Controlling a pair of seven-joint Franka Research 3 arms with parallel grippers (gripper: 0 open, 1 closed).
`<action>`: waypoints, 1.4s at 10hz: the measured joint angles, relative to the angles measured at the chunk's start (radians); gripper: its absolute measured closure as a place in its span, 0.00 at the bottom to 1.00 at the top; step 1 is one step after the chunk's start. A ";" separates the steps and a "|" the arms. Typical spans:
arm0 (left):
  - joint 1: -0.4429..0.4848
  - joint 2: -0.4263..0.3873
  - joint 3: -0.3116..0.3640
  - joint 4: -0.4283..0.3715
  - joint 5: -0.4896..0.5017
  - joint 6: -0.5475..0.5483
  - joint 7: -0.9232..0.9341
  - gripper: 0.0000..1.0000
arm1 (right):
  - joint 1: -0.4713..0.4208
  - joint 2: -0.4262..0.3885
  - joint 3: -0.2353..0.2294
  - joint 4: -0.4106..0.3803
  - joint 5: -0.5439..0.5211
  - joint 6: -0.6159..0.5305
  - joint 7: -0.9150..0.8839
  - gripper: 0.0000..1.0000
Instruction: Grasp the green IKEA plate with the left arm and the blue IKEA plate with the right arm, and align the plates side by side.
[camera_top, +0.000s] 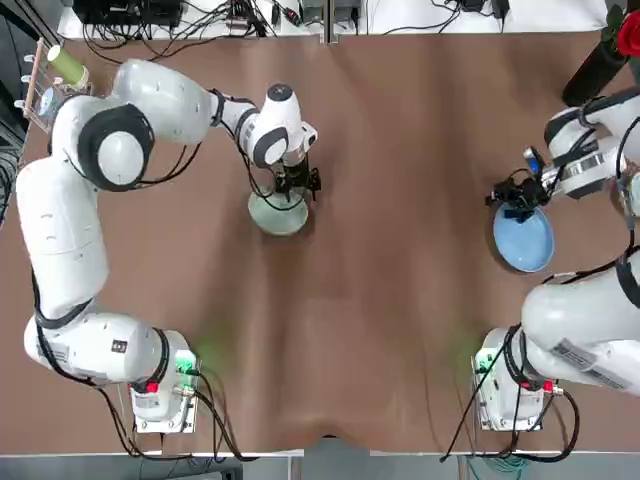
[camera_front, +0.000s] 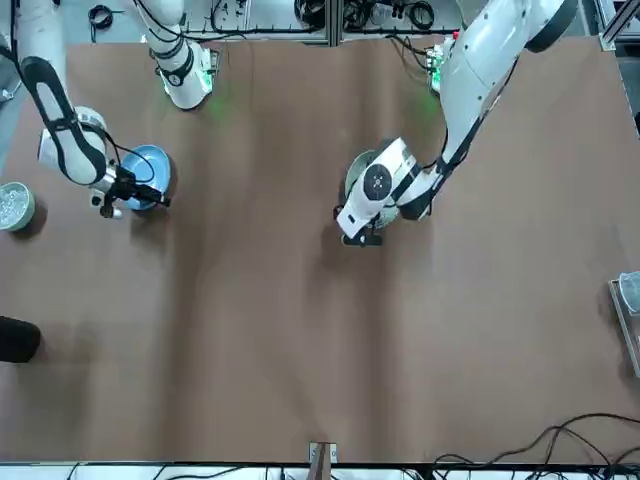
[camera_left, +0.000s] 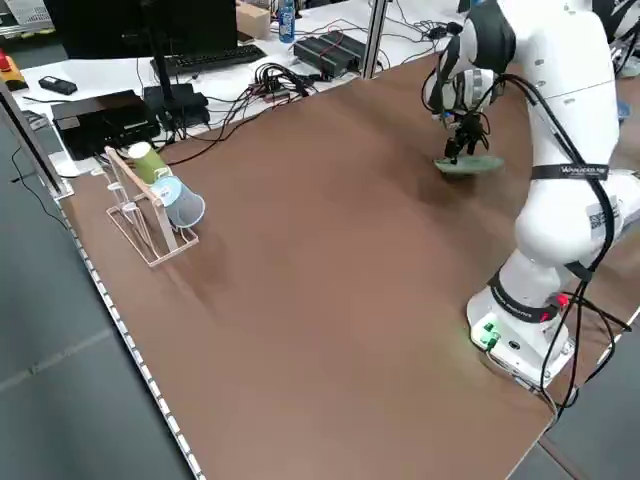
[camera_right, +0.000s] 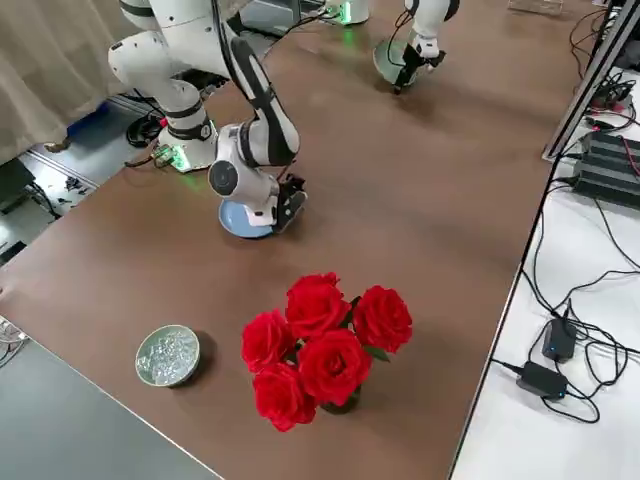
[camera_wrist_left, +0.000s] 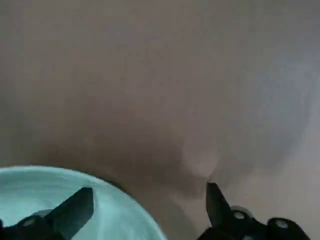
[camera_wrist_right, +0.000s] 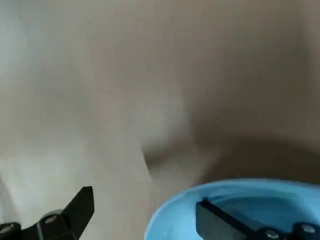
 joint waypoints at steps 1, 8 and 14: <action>-0.035 0.008 0.021 0.028 0.000 0.000 -0.023 0.00 | 0.035 0.001 0.001 0.000 0.043 0.000 0.000 0.04; -0.105 0.088 0.046 0.175 0.000 0.000 -0.075 0.00 | 0.317 0.008 0.001 -0.002 0.415 0.010 -0.002 0.04; -0.211 0.157 0.070 0.328 0.000 0.000 -0.157 0.00 | 0.632 0.023 0.001 0.020 0.903 0.103 -0.065 0.04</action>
